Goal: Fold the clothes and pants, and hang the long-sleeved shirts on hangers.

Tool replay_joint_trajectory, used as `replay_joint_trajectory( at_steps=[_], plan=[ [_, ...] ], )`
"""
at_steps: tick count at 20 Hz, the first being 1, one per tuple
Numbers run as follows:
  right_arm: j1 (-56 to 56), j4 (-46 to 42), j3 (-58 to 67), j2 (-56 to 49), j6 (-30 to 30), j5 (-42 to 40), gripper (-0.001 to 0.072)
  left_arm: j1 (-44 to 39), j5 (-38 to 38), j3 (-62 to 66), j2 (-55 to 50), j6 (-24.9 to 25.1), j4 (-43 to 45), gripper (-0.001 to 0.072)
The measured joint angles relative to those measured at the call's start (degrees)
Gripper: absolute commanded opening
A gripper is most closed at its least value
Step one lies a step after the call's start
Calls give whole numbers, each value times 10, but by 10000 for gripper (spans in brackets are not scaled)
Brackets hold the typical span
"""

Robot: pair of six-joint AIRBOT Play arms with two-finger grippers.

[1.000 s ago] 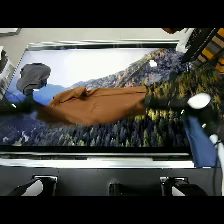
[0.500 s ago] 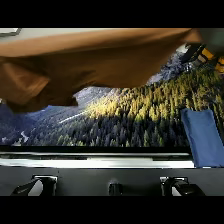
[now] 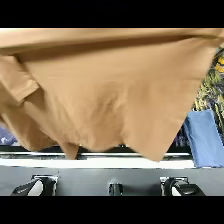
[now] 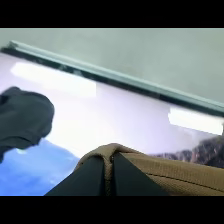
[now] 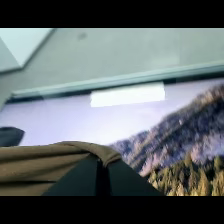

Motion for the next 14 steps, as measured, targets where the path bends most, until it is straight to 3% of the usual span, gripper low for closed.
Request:
replay_joint_trajectory(
  at_steps=[7,14],
  plan=[
    [0,-26,0,-284,1,15,29,-80,37,-24,-284,76,-34,16],
    [-1,13,-1,-526,3,-90,31,-133,89,-28,-533,89,-44,22]
  ],
)
